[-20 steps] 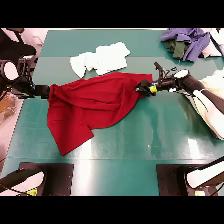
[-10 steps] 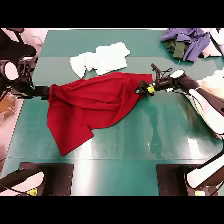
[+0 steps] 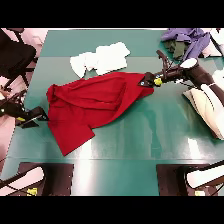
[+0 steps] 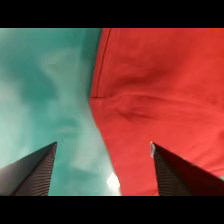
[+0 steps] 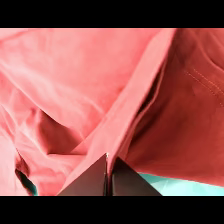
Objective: Fold the shirts.
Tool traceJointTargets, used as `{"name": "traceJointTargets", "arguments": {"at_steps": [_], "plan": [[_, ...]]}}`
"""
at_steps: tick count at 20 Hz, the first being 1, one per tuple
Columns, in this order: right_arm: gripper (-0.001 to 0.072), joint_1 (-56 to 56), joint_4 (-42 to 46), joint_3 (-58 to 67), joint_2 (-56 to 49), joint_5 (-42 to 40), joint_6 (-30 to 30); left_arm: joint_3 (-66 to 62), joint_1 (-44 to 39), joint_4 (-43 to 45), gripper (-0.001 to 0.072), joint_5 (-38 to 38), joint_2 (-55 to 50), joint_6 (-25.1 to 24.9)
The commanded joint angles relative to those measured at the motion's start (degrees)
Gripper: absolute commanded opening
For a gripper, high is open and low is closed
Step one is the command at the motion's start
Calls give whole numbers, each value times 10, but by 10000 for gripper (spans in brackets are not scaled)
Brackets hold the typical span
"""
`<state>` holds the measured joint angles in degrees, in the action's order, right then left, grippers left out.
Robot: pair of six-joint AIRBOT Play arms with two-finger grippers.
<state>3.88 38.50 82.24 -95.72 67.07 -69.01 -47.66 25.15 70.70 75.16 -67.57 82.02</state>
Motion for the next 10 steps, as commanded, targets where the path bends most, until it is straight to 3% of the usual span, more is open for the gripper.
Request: {"name": "traceJointTargets", "arguments": {"at_steps": [1,5,10], "plan": [[23,-3,7,2,8,14,1,61,49,-71,696,-33,-1,-63],[23,-2,7,2,8,26,2,68,49,-182,694,-74,-50,-127],[23,-2,7,2,8,50,5,68,48,-223,639,-113,-107,-167]]}}
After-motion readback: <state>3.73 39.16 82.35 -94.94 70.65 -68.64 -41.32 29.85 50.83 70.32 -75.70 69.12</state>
